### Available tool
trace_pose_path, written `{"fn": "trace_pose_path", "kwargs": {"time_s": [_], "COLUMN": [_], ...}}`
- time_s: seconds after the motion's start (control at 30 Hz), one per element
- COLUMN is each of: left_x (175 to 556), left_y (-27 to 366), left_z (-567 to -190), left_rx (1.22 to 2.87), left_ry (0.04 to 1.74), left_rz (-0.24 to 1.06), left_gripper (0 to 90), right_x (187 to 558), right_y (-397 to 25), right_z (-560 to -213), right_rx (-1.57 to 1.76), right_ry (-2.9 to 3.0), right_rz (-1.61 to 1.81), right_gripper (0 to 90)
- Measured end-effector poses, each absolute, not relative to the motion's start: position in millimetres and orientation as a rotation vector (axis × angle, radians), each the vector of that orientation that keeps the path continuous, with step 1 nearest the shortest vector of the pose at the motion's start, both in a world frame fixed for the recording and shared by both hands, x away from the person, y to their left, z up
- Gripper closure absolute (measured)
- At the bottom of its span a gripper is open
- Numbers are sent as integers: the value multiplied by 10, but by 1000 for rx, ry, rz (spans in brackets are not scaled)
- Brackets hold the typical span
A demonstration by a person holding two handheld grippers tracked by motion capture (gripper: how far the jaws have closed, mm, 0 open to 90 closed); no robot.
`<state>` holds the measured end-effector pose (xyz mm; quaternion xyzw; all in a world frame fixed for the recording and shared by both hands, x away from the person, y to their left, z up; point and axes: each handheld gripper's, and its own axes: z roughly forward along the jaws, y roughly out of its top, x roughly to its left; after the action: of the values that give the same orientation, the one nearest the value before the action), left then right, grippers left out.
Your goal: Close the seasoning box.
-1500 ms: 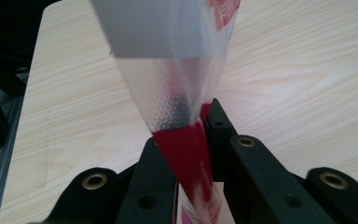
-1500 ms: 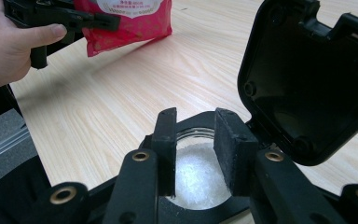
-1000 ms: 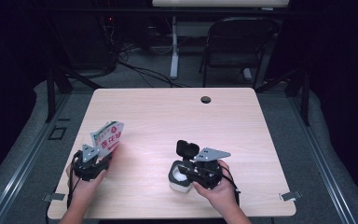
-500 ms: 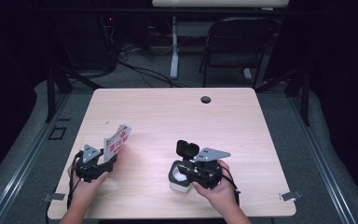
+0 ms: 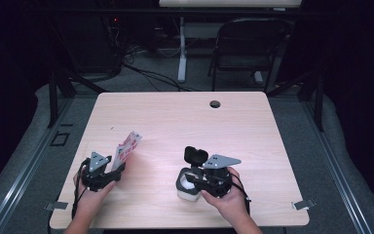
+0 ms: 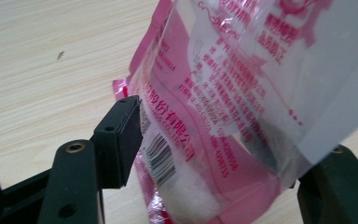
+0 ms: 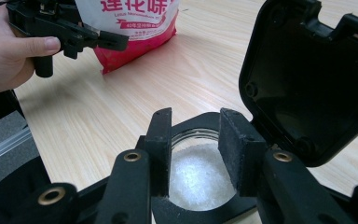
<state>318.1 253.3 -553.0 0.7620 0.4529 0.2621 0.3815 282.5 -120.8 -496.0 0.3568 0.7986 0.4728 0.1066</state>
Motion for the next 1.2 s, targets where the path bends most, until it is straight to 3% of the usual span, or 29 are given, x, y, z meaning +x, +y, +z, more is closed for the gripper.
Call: {"fn": "trace_pose_path", "kwargs": {"time_s": [1.2], "left_x": [3049], "left_y": [1979], "left_z": [-5670], "left_rx": [2135], "left_ry": [952], "left_rz": [579], "left_gripper": [367], "right_x": [2828], "right_y": [-1243], "right_z": [-4945], "right_rx": [1053], "right_ry": [2342], "right_rz": [1401], "right_gripper": [617]}}
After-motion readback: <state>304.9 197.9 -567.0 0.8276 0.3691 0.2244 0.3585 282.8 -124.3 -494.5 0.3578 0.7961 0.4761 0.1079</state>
